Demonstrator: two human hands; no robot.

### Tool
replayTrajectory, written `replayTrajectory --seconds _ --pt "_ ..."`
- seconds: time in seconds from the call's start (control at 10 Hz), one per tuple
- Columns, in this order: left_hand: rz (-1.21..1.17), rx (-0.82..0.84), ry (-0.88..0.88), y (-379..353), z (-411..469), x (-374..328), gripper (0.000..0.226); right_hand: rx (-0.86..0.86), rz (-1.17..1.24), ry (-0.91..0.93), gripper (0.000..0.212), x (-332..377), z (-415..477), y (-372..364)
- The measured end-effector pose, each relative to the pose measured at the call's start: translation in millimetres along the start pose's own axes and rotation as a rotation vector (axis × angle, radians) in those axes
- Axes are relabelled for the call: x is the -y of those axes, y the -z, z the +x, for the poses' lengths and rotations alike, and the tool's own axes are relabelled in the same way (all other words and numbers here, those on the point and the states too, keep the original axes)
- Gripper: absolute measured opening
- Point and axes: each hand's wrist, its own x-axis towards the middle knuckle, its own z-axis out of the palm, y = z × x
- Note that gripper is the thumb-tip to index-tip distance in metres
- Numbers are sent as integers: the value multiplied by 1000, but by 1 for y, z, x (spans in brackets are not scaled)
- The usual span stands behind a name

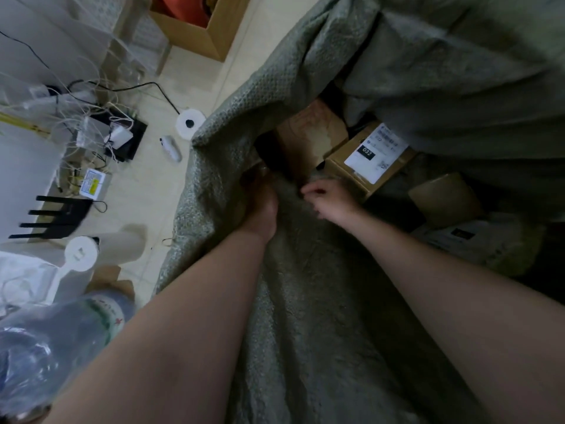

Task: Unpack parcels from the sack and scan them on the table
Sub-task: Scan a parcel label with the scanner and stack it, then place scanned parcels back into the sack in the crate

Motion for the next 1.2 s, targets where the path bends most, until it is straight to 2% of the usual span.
replayTrajectory --seconds 0.1,0.2,0.3,0.4,0.5,0.7,0.8,0.9,1.1,1.2 --pt "211 51 14 3 -33 1 51 6 -143 -64 17 -3 -28 27" --pt "632 91 -127 4 -74 3 47 23 -249 -139 25 0 -68 60" --pt "1021 208 -205 0 -138 -14 34 105 -357 -199 23 7 -118 93" --pt "1304 345 -342 -11 -207 -39 27 171 -390 -218 24 23 -170 129" --pt "1479 430 -452 -32 -276 -66 35 195 -413 -214 29 47 -222 175" --pt "1634 531 -375 -94 -413 -94 44 223 -424 -140 17 84 -337 282" --pt "1649 593 -417 -140 -477 -98 49 167 -461 -99 25 78 -398 345" --pt "1608 660 -535 -190 -535 -99 26 39 -470 -74 29 55 -459 411" --pt "1402 607 -899 -304 -638 -100 8 -250 -386 -19 18 -1 -565 538" --pt "1411 654 -967 -347 -680 -105 6 -326 -336 -15 8 -17 -598 588"
